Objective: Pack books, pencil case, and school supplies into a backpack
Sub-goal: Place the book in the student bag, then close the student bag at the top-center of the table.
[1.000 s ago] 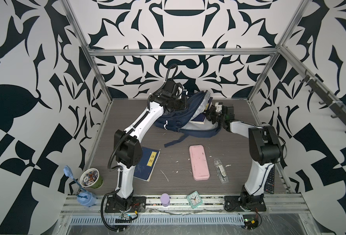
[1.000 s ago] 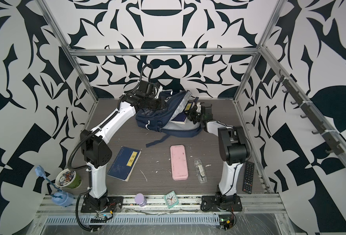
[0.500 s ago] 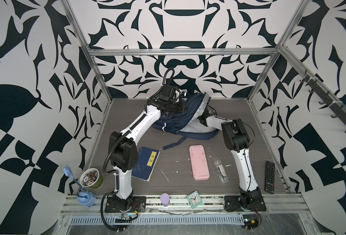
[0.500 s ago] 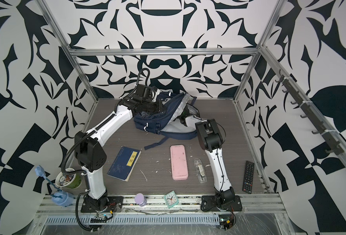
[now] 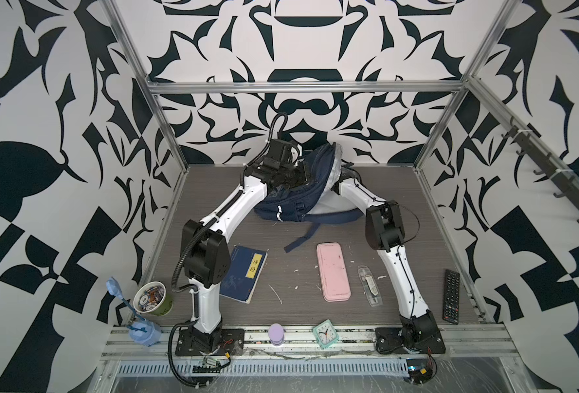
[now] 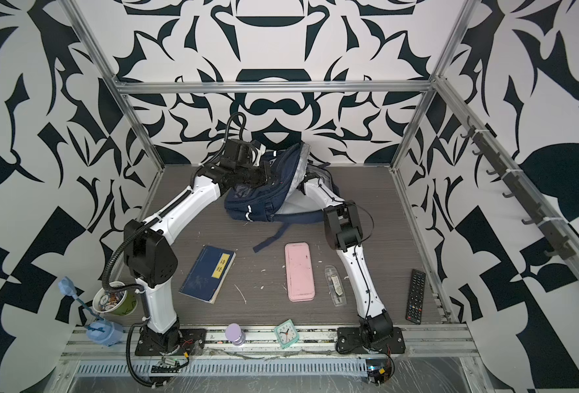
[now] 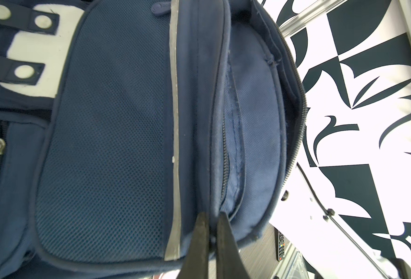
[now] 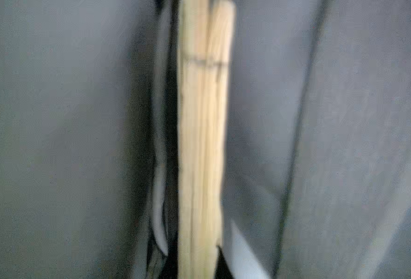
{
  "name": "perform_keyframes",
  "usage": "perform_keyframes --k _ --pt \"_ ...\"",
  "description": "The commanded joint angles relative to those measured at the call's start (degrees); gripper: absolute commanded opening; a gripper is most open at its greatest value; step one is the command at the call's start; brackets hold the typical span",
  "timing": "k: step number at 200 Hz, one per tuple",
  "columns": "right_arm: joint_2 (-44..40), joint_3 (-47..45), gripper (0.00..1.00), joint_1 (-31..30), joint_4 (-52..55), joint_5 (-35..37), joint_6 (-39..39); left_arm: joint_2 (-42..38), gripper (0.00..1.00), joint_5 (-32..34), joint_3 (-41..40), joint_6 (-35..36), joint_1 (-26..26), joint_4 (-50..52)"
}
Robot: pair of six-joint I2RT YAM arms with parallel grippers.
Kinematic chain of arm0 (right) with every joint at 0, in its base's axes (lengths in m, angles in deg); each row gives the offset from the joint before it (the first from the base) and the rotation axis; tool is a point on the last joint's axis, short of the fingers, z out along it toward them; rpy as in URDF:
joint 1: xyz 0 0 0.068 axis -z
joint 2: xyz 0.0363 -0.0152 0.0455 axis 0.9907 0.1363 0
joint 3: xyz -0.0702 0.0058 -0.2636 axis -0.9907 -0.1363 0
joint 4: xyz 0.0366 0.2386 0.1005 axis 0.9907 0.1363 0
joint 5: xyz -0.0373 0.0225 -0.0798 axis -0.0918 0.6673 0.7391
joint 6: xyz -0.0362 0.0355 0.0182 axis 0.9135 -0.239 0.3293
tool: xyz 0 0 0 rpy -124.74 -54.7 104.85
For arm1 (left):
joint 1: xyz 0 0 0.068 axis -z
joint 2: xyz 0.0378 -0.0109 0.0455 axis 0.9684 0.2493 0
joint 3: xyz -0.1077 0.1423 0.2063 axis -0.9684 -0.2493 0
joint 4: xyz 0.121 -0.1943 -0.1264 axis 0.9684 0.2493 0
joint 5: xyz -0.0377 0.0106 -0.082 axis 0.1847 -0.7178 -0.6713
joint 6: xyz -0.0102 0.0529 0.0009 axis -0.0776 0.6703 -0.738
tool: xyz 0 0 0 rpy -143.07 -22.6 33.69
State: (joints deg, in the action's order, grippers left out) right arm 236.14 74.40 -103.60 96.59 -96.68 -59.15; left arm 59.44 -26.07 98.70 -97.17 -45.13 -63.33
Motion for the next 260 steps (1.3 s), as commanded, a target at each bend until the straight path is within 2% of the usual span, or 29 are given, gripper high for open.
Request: perform_keyframes --k 1,37,79,151,176,207,226,240,260 --pt "-1.98 0.72 0.31 -0.50 6.59 0.73 4.08 1.14 0.00 -3.41 2.45 -1.27 1.34 -1.88" --pt "-8.21 -7.64 0.47 -0.03 6.23 2.95 7.69 3.00 0.00 -2.85 3.63 -0.90 1.08 -1.26" --pt "-17.22 -20.10 0.58 2.58 2.42 3.56 7.98 5.24 0.01 -2.50 5.79 -0.82 0.13 -0.68" --pt "-36.25 -46.96 0.57 8.55 -5.29 7.93 5.96 9.55 0.03 -1.53 8.01 0.10 -0.28 2.09" --pt "-44.61 -53.66 0.57 9.08 -4.06 13.37 8.14 10.33 0.05 -1.11 7.32 0.63 0.18 2.31" --pt "-54.85 -58.71 0.56 9.12 -0.82 19.01 11.18 10.87 0.13 -0.26 6.76 1.79 0.90 2.89" --pt "-60.84 -61.38 0.56 9.13 1.96 22.73 12.72 11.22 0.21 -0.17 6.17 2.07 1.19 3.29" --pt "-65.15 -63.37 0.56 9.00 2.24 23.17 13.02 11.40 0.29 -0.46 5.62 2.21 1.38 3.36" --pt "-69.63 -64.83 0.55 8.51 2.81 23.20 13.73 11.41 0.35 -0.55 4.78 2.43 1.62 3.45"
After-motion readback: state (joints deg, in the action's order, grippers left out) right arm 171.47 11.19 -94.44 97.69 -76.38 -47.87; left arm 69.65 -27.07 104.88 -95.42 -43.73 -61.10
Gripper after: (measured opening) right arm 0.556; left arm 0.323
